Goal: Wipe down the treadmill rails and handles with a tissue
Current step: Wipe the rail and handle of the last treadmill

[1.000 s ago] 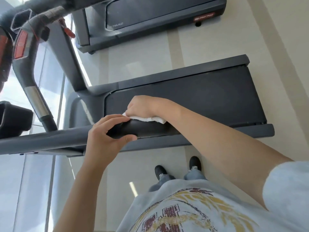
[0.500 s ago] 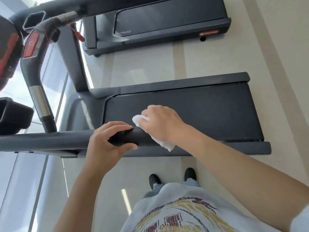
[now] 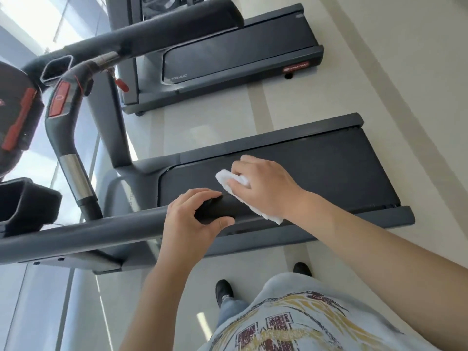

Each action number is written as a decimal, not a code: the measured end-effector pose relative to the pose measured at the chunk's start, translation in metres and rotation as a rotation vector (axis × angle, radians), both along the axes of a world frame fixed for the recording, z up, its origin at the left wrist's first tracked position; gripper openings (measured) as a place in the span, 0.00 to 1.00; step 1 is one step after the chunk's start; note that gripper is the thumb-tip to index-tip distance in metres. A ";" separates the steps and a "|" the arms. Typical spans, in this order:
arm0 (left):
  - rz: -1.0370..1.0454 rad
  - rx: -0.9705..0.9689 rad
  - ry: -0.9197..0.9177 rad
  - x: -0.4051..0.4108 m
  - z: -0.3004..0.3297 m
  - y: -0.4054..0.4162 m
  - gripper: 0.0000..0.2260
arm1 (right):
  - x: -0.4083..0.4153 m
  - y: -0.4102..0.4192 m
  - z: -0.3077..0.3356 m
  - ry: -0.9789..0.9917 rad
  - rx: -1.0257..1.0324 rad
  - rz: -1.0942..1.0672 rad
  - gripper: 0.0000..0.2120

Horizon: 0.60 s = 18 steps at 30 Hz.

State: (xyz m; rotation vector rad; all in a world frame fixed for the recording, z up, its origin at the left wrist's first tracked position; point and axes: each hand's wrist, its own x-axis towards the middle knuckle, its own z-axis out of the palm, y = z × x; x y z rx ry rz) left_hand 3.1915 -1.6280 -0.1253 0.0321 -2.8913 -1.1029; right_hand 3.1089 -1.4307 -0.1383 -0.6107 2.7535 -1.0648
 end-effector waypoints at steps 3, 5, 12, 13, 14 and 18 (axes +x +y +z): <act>-0.137 -0.056 -0.005 -0.002 0.002 -0.013 0.21 | 0.013 0.006 -0.012 0.074 -0.082 -0.228 0.20; -0.255 -0.119 0.011 -0.006 0.005 -0.026 0.19 | 0.020 0.005 -0.018 0.095 -0.154 -0.398 0.18; -0.470 -0.205 0.074 -0.026 0.014 -0.076 0.13 | 0.051 -0.023 -0.027 0.285 -0.249 -0.879 0.14; -0.489 -0.184 0.074 -0.028 0.013 -0.080 0.13 | 0.056 -0.030 -0.029 0.337 -0.236 -0.924 0.13; -0.504 -0.157 0.077 -0.029 0.012 -0.083 0.14 | 0.062 -0.038 -0.032 0.387 -0.230 -0.966 0.12; -0.519 -0.055 0.091 -0.028 0.000 -0.088 0.14 | 0.086 -0.074 -0.045 0.544 -0.215 -1.099 0.13</act>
